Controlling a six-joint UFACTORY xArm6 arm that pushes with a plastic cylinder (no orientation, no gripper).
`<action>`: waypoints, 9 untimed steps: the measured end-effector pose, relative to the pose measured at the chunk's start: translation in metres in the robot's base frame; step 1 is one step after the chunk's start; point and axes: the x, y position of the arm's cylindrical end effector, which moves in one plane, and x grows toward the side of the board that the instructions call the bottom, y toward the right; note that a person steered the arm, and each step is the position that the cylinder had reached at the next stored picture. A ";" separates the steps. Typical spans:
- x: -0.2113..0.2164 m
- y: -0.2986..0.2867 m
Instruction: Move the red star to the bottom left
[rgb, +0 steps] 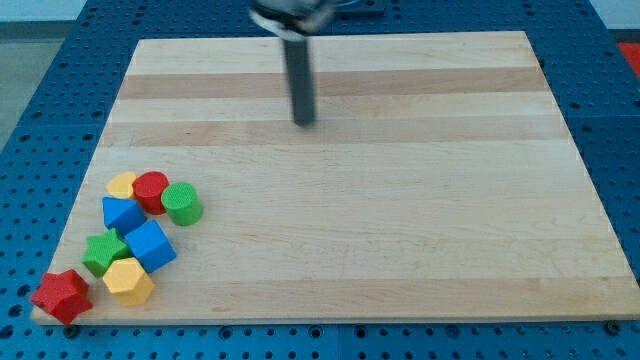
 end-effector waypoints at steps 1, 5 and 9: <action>0.122 0.031; 0.218 -0.015; 0.218 -0.086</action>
